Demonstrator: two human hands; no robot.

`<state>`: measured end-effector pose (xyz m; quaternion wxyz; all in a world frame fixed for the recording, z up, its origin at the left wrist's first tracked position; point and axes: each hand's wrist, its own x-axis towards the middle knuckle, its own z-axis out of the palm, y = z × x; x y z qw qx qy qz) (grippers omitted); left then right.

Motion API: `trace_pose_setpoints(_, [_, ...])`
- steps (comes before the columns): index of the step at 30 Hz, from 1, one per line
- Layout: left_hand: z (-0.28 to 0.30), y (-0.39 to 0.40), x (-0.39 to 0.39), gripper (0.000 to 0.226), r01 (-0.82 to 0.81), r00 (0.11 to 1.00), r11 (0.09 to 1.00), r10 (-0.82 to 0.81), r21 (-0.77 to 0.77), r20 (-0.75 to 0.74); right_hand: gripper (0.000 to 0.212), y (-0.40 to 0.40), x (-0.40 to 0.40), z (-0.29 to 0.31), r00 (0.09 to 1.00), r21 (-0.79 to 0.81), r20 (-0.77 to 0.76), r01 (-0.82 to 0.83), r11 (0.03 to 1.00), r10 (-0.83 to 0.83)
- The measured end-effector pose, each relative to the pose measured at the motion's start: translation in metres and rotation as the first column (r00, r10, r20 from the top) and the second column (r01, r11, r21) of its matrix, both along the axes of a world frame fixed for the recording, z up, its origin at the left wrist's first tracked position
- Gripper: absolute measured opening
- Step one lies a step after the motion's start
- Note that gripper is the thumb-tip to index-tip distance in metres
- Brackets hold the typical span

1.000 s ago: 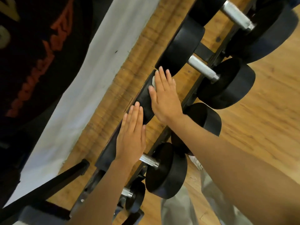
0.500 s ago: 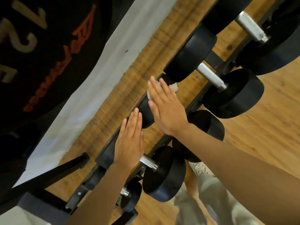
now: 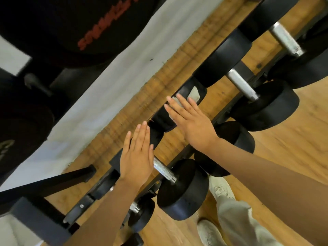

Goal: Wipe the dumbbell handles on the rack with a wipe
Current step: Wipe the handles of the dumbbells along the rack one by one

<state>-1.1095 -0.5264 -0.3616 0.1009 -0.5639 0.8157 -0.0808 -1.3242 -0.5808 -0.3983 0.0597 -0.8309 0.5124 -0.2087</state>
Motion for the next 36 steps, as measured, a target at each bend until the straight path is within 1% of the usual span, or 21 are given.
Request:
trace_pose_setpoints(2, [-0.003, 0.002, 0.003, 0.059, 0.02, 1.0, 1.0, -0.02, -0.018, 0.022, 0.06, -0.004, 0.002, 0.003, 0.996, 0.0, 0.071, 0.045, 0.999, -0.045])
trace_pose_setpoints(4, [-0.006, 0.001, 0.004, 0.059, 0.015, 0.999, 0.999, -0.014, -0.045, 0.033, 0.06, -0.007, 0.008, 0.009, 0.981, -0.029, 0.138, 0.139, 0.99, -0.133])
trace_pose_setpoints(7, [-0.008, 0.001, 0.001, 0.057, -0.001, 1.0, 0.998, 0.001, -0.063, 0.005, 0.066, -0.007, 0.014, 0.016, 0.96, -0.058, 0.154, 0.247, 0.967, -0.236])
trace_pose_setpoints(8, [-0.009, 0.001, 0.001, 0.056, -0.006, 1.0, 0.998, 0.005, -0.07, -0.012, 0.066, -0.004, 0.015, 0.016, 0.941, -0.043, 0.194, 0.29, 0.956, -0.277])
trace_pose_setpoints(10, [-0.01, 0.0, 0.001, 0.056, -0.018, 0.999, 0.996, 0.013, -0.088, -0.051, 0.058, 0.004, 0.017, 0.013, 0.87, 0.027, 0.324, 0.384, 0.923, -0.371])
trace_pose_setpoints(11, [-0.009, 0.001, 0.001, 0.057, -0.024, 0.997, 0.995, 0.017, -0.098, -0.07, 0.052, 0.008, 0.019, 0.009, 0.84, 0.032, 0.372, 0.415, 0.909, -0.396])
trace_pose_setpoints(12, [-0.009, 0.001, 0.0, 0.057, -0.029, 0.996, 0.993, 0.018, -0.113, -0.09, 0.046, 0.013, 0.021, 0.005, 0.831, 0.004, 0.389, 0.43, 0.903, -0.398])
trace_pose_setpoints(15, [-0.011, 0.002, 0.0, 0.053, -0.044, 0.989, 0.986, 0.02, -0.163, -0.148, 0.043, 0.018, 0.024, -0.013, 0.888, -0.111, 0.337, 0.369, 0.923, -0.314])
trace_pose_setpoints(18, [-0.016, 0.002, -0.001, 0.054, -0.067, 0.985, 0.974, 0.03, -0.216, -0.169, 0.047, 0.015, 0.018, -0.022, 0.946, -0.184, 0.223, 0.279, 0.942, -0.236])
trace_pose_setpoints(19, [-0.017, 0.001, -0.001, 0.054, -0.071, 0.985, 0.971, 0.032, -0.228, -0.172, 0.045, 0.012, 0.015, -0.023, 0.963, -0.219, 0.181, 0.236, 0.947, -0.198])
trace_pose_setpoints(22, [-0.022, 0.003, 0.0, 0.052, -0.072, 0.984, 0.964, 0.027, -0.256, -0.177, 0.044, 0.003, 0.009, -0.022, 0.992, -0.29, 0.089, 0.112, 0.95, -0.089])
trace_pose_setpoints(25, [-0.024, 0.003, -0.001, 0.052, -0.061, 0.987, 0.958, 0.016, -0.279, -0.16, 0.051, -0.01, 0.013, -0.014, 0.993, -0.293, 0.031, 0.116, 0.949, -0.112])
trace_pose_setpoints(30, [-0.028, 0.001, -0.001, 0.053, -0.06, 0.987, 0.94, 0.006, -0.336, -0.161, 0.06, -0.012, 0.03, -0.015, 0.966, -0.29, -0.024, 0.238, 0.927, -0.256])
trace_pose_setpoints(32, [-0.029, 0.001, -0.001, 0.053, -0.062, 0.985, 0.935, 0.001, -0.348, -0.172, 0.061, -0.003, 0.028, -0.021, 0.963, -0.32, -0.058, 0.232, 0.919, -0.263])
trace_pose_setpoints(36, [-0.031, 0.0, 0.001, 0.053, -0.054, 0.982, 0.926, -0.019, -0.373, -0.189, 0.059, 0.008, 0.011, -0.024, 0.971, -0.376, -0.107, 0.16, 0.913, -0.214])
